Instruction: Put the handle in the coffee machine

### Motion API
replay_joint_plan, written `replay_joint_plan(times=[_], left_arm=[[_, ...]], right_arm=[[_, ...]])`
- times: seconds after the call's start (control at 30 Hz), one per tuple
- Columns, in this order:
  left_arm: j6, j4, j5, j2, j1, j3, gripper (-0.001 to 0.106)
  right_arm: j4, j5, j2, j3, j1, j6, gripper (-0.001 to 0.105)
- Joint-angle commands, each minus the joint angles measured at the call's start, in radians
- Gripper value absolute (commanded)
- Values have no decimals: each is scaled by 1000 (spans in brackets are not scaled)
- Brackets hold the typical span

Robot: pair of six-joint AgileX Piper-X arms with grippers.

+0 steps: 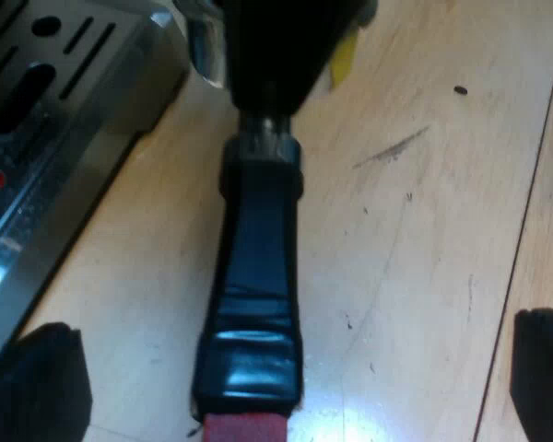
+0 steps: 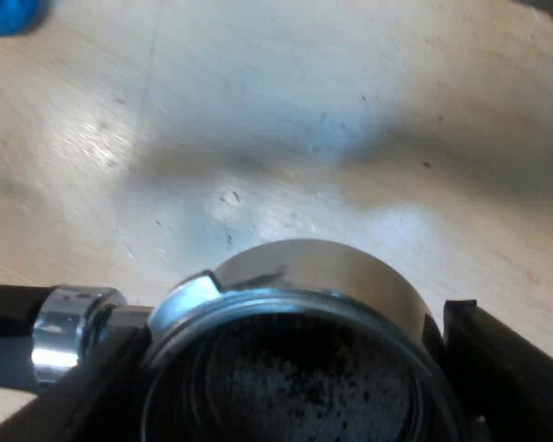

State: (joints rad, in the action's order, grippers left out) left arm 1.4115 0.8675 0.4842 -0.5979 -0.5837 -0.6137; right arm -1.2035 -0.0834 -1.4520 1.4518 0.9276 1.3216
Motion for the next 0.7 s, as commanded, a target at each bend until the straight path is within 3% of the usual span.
replay_joint_plan(times=[0.03, 0.37, 0.7], left_arm=[[-8, 3, 7, -14, -6, 0, 93], [-168, 53, -3, -98, -6, 5, 93], [-218, 14, -9, -146, -6, 63, 93]], right_arm=[[-15, -10, 17, 19, -5, 1, 0], [-65, -10, 17, 19, -5, 7, 0], [-65, -33, 17, 19, -5, 7, 0]])
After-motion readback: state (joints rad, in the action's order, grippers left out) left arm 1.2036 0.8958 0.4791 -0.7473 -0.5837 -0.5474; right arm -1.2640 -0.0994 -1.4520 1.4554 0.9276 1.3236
